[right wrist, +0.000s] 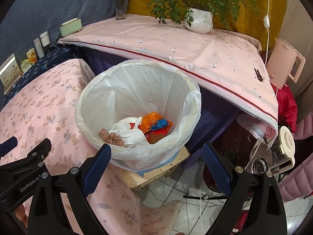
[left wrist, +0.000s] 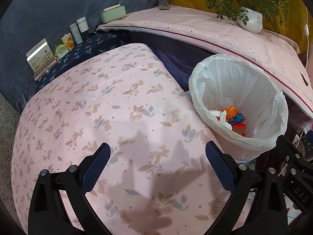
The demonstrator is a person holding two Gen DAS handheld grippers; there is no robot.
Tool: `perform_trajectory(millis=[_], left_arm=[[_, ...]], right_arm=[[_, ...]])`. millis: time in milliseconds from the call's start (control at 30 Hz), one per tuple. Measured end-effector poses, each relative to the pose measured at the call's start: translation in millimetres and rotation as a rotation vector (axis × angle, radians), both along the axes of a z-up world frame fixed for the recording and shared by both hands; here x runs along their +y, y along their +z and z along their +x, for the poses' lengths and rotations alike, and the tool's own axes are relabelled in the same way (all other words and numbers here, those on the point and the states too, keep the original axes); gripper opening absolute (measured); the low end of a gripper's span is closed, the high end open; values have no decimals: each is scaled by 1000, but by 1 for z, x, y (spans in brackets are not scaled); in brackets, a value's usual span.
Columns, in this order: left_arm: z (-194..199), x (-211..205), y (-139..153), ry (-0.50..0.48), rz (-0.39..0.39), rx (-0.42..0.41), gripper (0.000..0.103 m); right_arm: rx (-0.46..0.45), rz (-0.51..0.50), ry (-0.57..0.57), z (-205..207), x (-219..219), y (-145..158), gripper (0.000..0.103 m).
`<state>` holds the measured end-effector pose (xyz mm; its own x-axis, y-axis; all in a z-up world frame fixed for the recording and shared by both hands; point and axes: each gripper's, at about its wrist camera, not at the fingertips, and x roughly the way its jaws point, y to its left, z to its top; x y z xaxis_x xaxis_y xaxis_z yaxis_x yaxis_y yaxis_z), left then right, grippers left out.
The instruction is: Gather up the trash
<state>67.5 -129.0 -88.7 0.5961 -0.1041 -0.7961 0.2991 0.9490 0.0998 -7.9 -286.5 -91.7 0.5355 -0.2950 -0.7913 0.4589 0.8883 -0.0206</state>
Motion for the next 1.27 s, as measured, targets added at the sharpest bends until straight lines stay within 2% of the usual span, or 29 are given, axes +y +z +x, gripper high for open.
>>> perform_trajectory(millis=[967,1267], left_arm=[[-2,-2,1,-7,0,-4,93],[-1,-4,3,-35,-25,0,93]], right_arm=[[3,-3,3,0,2,-2,90],[1,-4,-2,0,2,-1,90]])
